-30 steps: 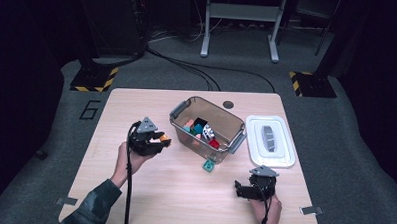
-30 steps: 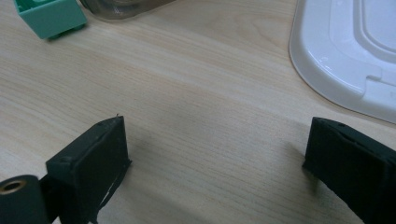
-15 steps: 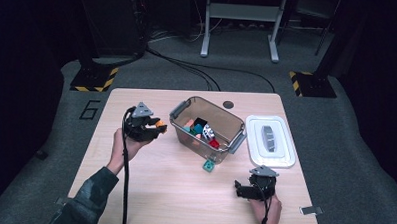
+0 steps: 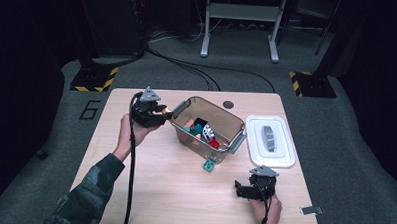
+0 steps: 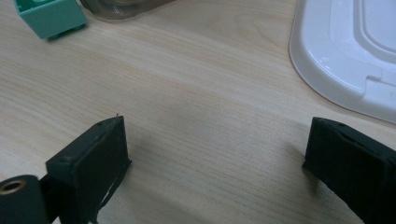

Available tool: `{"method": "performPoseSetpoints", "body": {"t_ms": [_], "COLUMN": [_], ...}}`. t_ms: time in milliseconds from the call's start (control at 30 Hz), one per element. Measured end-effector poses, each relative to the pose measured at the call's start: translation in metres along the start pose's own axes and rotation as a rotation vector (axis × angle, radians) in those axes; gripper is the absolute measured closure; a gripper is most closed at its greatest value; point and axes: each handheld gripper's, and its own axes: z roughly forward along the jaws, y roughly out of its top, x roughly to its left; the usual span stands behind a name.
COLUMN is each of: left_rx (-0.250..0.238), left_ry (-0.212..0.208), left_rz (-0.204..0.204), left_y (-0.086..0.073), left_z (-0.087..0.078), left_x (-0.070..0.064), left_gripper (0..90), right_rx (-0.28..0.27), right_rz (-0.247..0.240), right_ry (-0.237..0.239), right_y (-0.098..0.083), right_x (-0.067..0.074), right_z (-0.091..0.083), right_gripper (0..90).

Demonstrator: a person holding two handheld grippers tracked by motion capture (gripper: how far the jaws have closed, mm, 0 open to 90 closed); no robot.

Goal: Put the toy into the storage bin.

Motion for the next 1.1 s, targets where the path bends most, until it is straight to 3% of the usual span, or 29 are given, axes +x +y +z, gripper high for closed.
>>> {"method": "performPoseSetpoints", "body": {"t_ms": [267, 600, 1100], "left_rx": [0.045, 0.099, 0.198], "left_ry": [-0.012, -0.048, -0.064], "left_rz": [0.020, 0.008, -0.003], "left_y": [0.011, 0.011, 0.004], "left_z": [0.022, 0.052, 0.065], "left_x": [-0.005, -0.016, -0.016], "left_gripper": [59.0, 59.0, 58.4], "right_rx": [-0.001, -0.001, 0.000], "right_rz": [0.002, 0.001, 0.001], "right_ry": [0.000, 0.000, 0.001], "right_y": [0.000, 0.000, 0.000], "right_x": [0.000, 0.000, 0.000], "right_z": [0.000, 0.000, 0.000], "right_gripper": [4.9, 4.9, 4.9]}}
